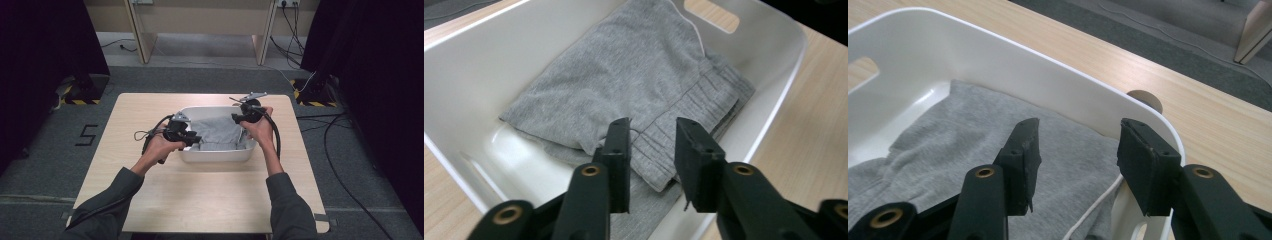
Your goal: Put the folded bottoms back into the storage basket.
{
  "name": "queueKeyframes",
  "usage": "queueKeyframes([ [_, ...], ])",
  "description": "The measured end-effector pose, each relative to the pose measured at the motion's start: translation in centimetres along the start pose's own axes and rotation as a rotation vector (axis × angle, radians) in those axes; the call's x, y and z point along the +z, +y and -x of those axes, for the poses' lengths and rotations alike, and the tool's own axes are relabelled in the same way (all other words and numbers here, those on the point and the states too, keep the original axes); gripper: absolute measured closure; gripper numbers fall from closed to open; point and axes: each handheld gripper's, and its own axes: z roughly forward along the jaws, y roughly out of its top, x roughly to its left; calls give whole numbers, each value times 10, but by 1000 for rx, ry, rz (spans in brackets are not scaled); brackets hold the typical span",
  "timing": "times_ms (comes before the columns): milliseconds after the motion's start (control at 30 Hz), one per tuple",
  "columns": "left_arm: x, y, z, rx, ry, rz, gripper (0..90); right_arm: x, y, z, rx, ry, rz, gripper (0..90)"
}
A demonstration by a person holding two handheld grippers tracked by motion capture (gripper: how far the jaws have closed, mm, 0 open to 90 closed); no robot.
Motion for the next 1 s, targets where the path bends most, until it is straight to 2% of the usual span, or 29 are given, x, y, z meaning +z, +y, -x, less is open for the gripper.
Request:
queueKeyframes([
  [300,-9,1,-1,-22,29,38,436,-9,0,-10,-17,42,23,462],
  [400,-12,0,-3,-22,31,60,406,-11,-1,-12,-28,50,26,451],
  [467,-14,-1,-3,-37,26,73,384,-14,-2,-13,-34,57,29,450],
  [733,-22,-3,-5,-59,15,82,300,-24,-8,-15,-38,72,53,430],
  [1000,-29,-6,-5,-79,17,97,212,-33,-12,-18,-21,89,74,385],
])
